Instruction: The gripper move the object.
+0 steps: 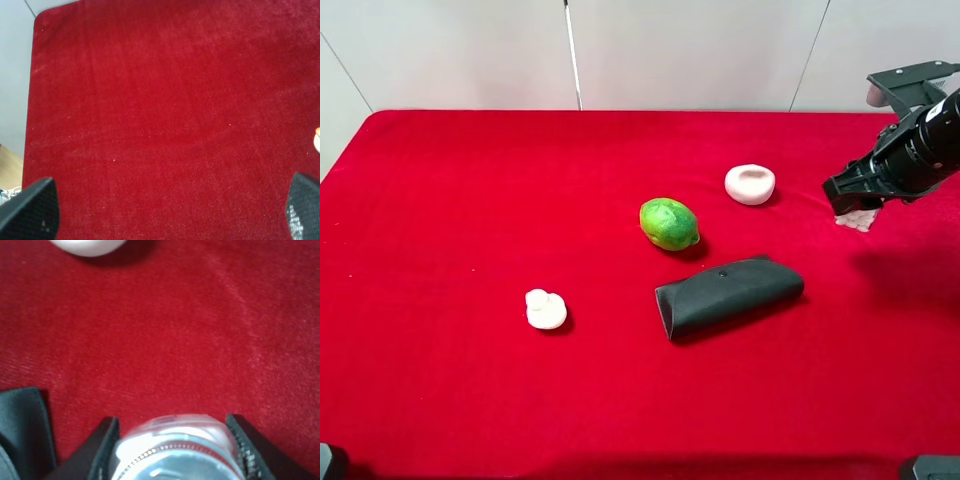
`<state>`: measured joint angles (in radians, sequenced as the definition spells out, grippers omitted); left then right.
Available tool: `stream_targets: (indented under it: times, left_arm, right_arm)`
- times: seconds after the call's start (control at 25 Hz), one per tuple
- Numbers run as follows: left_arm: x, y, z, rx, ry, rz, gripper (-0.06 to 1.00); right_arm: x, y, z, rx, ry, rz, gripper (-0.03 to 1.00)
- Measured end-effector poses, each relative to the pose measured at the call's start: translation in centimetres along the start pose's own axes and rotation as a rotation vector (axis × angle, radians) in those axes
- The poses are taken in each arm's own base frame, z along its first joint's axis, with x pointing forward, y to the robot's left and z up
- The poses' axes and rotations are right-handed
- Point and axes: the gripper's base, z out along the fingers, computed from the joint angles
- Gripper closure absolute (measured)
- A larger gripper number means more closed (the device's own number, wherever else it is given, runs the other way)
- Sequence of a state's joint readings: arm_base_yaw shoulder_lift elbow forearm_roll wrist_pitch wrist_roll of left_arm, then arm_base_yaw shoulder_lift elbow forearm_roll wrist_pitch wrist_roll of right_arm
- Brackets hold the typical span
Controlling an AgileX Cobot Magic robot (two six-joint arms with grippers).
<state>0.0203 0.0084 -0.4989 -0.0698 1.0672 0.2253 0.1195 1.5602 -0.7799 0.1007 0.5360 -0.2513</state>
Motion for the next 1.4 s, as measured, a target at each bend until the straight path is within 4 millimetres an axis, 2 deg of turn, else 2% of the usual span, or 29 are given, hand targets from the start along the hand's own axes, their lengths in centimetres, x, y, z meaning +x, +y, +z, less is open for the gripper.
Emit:
stream_targets:
  times: [0.52, 0.96, 1.4]
  left_arm:
    - [0.0, 0.0, 0.0, 0.000, 0.000, 0.000, 0.07]
    - [0.0, 0.0, 0.0, 0.000, 0.000, 0.000, 0.07]
    - [0.0, 0.0, 0.0, 0.000, 0.000, 0.000, 0.07]
  right_arm:
    - [0.8, -0.2, 4.2, -0.011, 0.117, -0.003, 0.61]
    - [0.6, -0.3, 4.5, -0.002, 0.093, -0.006, 0.61]
    - [1.8, -0.2, 5.5, 0.011, 0.066, -0.005, 0.61]
